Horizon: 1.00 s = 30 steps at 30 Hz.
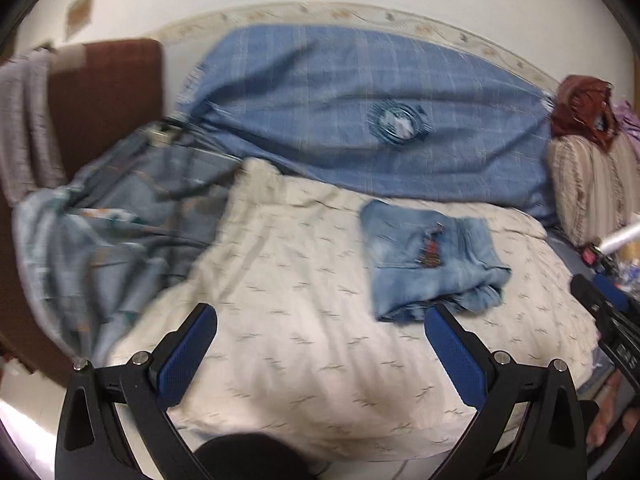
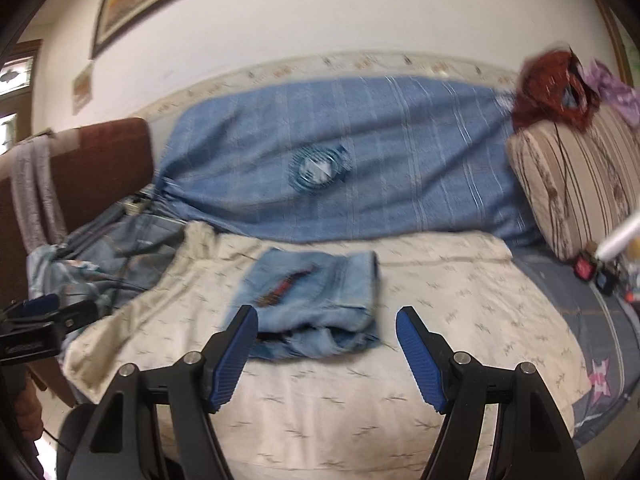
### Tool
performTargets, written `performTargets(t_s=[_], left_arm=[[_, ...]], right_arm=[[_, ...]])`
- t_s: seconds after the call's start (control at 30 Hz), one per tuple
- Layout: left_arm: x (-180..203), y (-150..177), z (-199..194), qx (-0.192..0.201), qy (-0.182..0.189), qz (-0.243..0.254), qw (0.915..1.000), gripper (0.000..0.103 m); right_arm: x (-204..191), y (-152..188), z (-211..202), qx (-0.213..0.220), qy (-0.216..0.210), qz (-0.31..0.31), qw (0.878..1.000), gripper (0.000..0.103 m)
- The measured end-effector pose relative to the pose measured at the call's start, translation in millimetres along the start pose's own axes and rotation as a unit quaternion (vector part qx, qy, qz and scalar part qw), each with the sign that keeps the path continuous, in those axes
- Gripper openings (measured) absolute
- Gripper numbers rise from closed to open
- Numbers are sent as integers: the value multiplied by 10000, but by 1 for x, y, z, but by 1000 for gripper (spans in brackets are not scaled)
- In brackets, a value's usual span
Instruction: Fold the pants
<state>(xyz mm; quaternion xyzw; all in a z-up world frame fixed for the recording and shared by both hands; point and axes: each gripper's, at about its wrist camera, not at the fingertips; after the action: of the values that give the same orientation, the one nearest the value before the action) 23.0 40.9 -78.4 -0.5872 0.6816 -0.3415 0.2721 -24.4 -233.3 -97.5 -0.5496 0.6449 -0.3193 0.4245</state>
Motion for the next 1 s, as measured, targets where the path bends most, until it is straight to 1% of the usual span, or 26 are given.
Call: performTargets(t_s=[0.03, 0.1, 0.2, 0.3, 0.37, 0.47, 0.57, 0.6, 0.67, 0.7, 0.73, 0.8, 0.83, 0.87, 0.9, 0.97, 1.0], left_arm=[[3, -2, 14, -130, 111, 48, 9998, 103], [10, -7, 39, -363, 138, 125, 9992, 103], [19, -21, 80, -510, 153, 226, 9983, 103], [27, -37, 131, -844, 349, 51, 9958, 103], [31, -45, 160, -1034, 438, -80, 9936, 103], [35, -53, 198, -1235, 592, -300, 9901, 103], [38, -54, 221, -1374, 863, -516, 9854, 103], [41, -52, 226, -1389, 912, -469, 9850, 103], [44, -46, 231, -1382, 1029, -421, 9841, 103], [41, -43, 231, -1341, 1136, -522, 9831, 103], [35, -41, 232, -1353, 1302, -730, 9795, 102], [28, -40, 234, -1441, 1607, -946, 9718, 92], [28, -40, 234, -1441, 1798, -973, 9682, 81], [30, -40, 233, -1406, 1886, -937, 9674, 71], [33, -41, 232, -1336, 1957, -874, 9676, 65], [40, -44, 228, -1217, 1898, -695, 9718, 63], [41, -44, 228, -1189, 1909, -668, 9721, 61]], right_arm=[[10, 0, 12, -128, -33, 80, 9999, 74], [27, 0, 35, -376, -147, 239, 9989, 74], [50, -3, 75, -701, -356, 563, 9953, 74], [67, -4, 122, -1078, -680, 964, 9872, 74], [78, 0, 155, -1337, -768, 1218, 9805, 74], [93, 1, 192, -1542, -1022, 1651, 9688, 74], [102, 1, 217, -1707, -1227, 1929, 9584, 74], [103, 1, 225, -1778, -1335, 1985, 9545, 74], [100, 4, 242, -2055, -1605, 2034, 9437, 74], [99, 5, 248, -2117, -1664, 2038, 9412, 74], [96, 7, 254, -2175, -1814, 2045, 9370, 72], [92, 8, 261, -2237, -2097, 2086, 9287, 64], [88, 8, 260, -2213, -2099, 2044, 9302, 62], [85, 7, 258, -2166, -2087, 1969, 9332, 59], [83, 6, 256, -2136, -2083, 1932, 9347, 55], [80, 4, 251, -2032, -2046, 1882, 9388, 51], [78, 4, 249, -2006, -2017, 1847, 9407, 50]])
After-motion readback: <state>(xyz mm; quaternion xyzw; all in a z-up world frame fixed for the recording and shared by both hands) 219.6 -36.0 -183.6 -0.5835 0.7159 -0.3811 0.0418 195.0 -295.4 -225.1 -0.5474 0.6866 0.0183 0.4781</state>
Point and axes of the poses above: each gripper's, at about its wrist camera, not at the fingertips, and z roughly the way its jaws point, x to its right, y to its underside, and after that the axes turned 2 degrees about z, right-handed
